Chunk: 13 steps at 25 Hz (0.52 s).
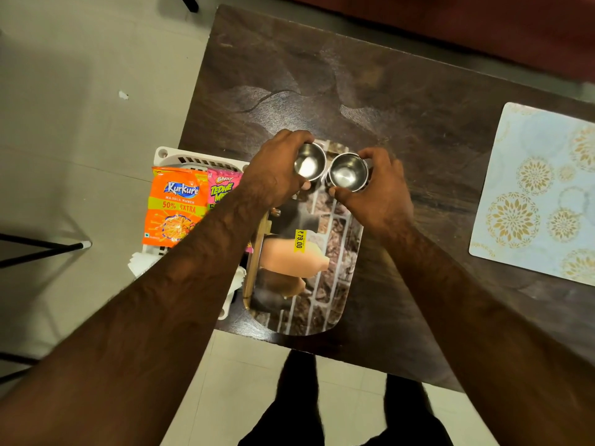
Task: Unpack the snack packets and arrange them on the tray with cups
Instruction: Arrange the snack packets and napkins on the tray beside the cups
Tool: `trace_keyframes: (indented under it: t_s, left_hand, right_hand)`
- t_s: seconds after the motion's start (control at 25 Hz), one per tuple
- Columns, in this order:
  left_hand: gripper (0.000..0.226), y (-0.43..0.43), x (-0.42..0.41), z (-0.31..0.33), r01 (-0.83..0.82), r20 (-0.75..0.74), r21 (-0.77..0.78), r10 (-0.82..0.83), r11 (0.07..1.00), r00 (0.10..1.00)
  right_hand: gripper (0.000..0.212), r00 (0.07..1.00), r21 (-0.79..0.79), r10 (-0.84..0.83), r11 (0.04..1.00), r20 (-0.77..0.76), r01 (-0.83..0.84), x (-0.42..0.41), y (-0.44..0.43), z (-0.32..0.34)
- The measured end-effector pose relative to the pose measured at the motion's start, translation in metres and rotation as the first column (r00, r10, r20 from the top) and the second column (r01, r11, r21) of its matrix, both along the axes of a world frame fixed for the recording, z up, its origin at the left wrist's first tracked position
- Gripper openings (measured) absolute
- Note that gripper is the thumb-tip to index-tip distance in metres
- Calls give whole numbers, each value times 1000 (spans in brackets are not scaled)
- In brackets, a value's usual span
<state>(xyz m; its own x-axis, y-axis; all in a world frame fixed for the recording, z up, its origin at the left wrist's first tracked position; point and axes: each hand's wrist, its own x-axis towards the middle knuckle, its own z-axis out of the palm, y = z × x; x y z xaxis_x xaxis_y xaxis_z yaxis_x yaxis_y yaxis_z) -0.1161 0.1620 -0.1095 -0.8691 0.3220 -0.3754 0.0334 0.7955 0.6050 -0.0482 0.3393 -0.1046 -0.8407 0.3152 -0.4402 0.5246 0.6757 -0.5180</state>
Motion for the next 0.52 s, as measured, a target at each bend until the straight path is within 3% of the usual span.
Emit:
trace_keyframes:
  t_s: [0.12, 0.2, 0.28, 0.36, 0.44, 0.52]
  left_hand:
    - [88, -3, 2, 4, 33, 20, 32, -34, 999, 999]
    - [94, -15, 8, 10, -11, 15, 118, 9, 993, 1000]
    - [80, -41, 14, 18, -145, -46, 212, 158, 966, 986]
    - [57, -84, 21, 24, -288, -142, 232, 325, 929, 935]
    - [37, -131, 28, 26, -458, -181, 176, 486, 872, 855]
    - [21, -172, 38, 27, -596, -185, 44, 593, 802, 784]
  right_hand:
    - [88, 1000, -6, 4, 1000, 16, -4, 2, 0, 3]
    - [91, 1000, 75, -9, 997, -13, 10, 6, -2, 11]
    - [73, 992, 142, -14, 989, -124, 32, 15, -8, 21]
    - [46, 975, 98, 11, 995, -220, 11, 29, -21, 29]
    - [25, 981, -31, 57, 998, -185, -63, 42, -41, 28]
    - [17, 994, -233, 106, 966, -40, -112, 48, -71, 19]
